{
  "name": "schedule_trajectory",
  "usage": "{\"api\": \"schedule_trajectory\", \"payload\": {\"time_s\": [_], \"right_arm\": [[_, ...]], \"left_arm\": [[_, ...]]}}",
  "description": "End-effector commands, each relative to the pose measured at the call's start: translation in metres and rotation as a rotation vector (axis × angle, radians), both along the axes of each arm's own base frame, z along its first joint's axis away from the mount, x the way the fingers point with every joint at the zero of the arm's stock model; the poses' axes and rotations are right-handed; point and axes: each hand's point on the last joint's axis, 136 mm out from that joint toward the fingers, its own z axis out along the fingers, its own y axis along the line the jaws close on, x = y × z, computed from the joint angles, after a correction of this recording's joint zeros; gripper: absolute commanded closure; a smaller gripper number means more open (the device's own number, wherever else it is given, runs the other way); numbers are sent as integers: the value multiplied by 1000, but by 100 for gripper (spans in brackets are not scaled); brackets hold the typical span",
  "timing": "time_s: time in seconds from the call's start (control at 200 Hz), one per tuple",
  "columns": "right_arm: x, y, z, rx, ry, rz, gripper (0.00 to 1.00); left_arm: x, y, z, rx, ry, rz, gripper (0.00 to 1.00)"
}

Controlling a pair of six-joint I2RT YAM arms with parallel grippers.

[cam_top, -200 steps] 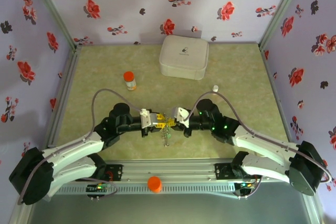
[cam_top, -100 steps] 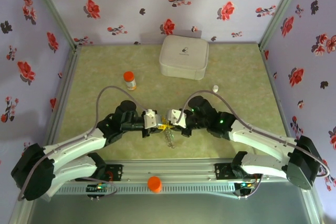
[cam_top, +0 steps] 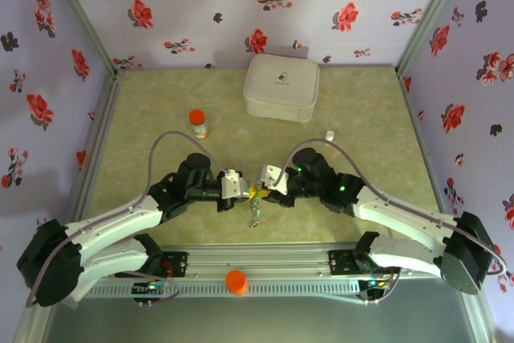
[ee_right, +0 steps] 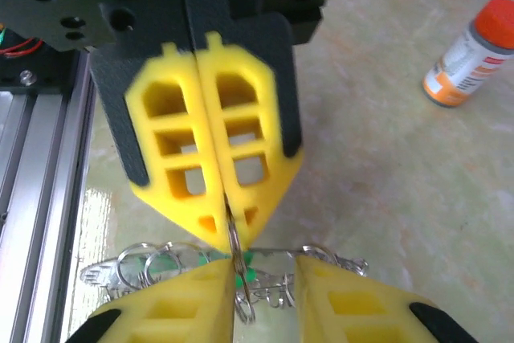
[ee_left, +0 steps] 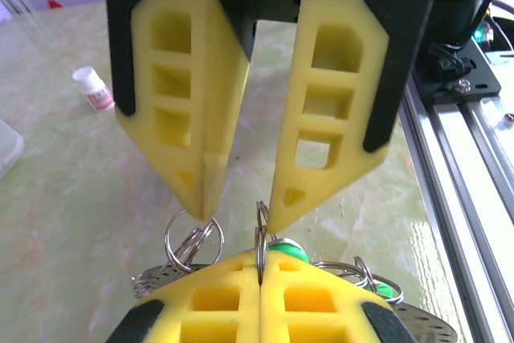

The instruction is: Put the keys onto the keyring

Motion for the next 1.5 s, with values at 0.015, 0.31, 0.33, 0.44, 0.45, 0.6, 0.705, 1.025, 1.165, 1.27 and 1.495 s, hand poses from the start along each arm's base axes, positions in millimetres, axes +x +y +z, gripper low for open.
{"api": "schedule_trajectory", "payload": {"time_s": [0.015,0.31,0.33,0.44,0.45,0.6,0.705,1.025,1.165,1.27,1.495], "right_arm": [[-1,-3,8,84,36,-37,72],[-7,-7,4,105,56,-33,69],[-7,-6,4,105,56,-31,69],[-5,-4,5,110,53,-30,71],[-6,-3,5,111,54,-28,71],[-5,-1,7,120,51,-24,83],[-3,-2,5,109,51,-36,93],[6,-3,-18,25,64,-74,100],[7,-1,-17,36,75,-75,100],[7,-4,-9,68,49,-87,98],[7,-5,-1,98,31,-93,73]], "left_arm": [[-1,-3,25,-132,-72,3,100],[0,-3,26,-155,-84,9,100],[0,-3,26,-155,-83,9,100],[0,-3,27,-156,-87,9,100],[0,-3,27,-156,-87,10,100],[0,-4,27,-156,-87,5,100],[0,-3,27,-156,-89,4,100],[-3,-9,58,-289,-77,-8,100],[-2,-10,66,-354,-60,2,100],[-2,-10,57,-333,-49,3,100],[-4,-11,53,-331,-18,-6,100]]}}
